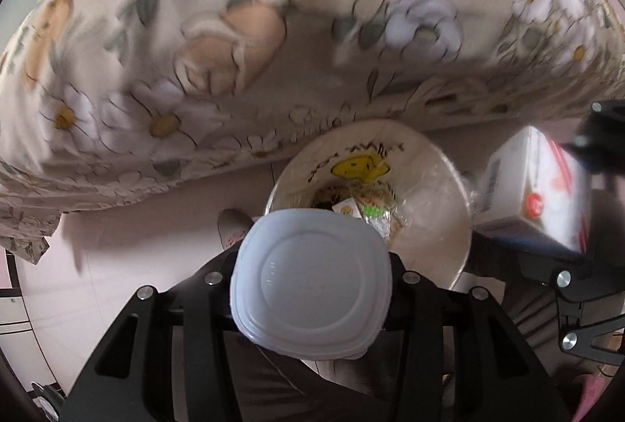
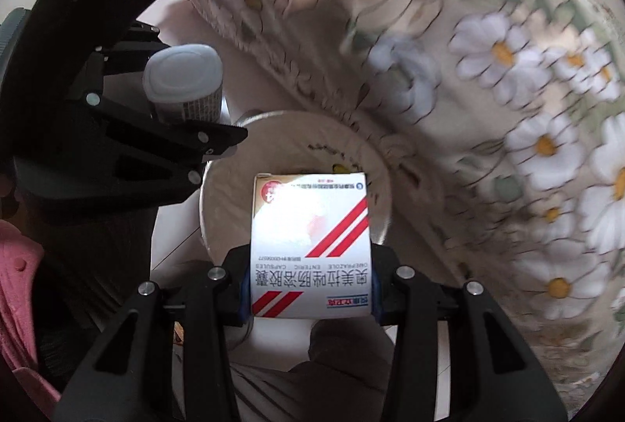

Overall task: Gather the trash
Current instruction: 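Lift the medicine box and yogurt cup and carry them over the bucket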

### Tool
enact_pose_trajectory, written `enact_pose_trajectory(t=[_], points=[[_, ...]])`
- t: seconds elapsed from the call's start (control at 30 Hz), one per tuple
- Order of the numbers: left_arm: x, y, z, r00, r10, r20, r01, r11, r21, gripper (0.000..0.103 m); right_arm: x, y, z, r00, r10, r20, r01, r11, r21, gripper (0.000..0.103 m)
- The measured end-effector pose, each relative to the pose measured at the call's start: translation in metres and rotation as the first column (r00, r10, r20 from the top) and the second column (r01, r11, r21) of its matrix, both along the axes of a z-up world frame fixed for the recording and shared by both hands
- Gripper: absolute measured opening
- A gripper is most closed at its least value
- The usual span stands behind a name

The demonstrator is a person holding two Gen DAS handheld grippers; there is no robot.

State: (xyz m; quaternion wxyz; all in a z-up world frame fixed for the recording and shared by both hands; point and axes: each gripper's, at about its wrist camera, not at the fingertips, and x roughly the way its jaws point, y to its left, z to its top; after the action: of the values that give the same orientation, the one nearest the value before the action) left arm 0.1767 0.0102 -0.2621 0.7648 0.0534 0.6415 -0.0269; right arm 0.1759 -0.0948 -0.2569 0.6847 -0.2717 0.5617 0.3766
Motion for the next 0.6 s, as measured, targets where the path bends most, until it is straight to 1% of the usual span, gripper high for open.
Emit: enact_pose_trajectory(t=[0.33,0.47,0.6], points=[[0.003,-0.002,-0.05,0.996,0.009,-0.088,-0.009,1.0,0.0,0.048,0.0,0.002,-0.06,0.995,-0.023,-0.097,0.019,0.999,-0.046,0.044],[0.005,-0.003,-0.067,0.993,0.013,-0.115,-0.013,1.0,-0.003,0.048,0.006,0.002,-0.082,0.989,-0.053,-0.139,0.045,0.997,-0.056,0.044],[0.008,-0.003,-0.086,0.99,0.018,-0.139,-0.021,0.999,-0.026,0.048,0.008,0.006,-0.101,0.979,-0.092,-0.18,0.081,0.994,-0.071,0.045]])
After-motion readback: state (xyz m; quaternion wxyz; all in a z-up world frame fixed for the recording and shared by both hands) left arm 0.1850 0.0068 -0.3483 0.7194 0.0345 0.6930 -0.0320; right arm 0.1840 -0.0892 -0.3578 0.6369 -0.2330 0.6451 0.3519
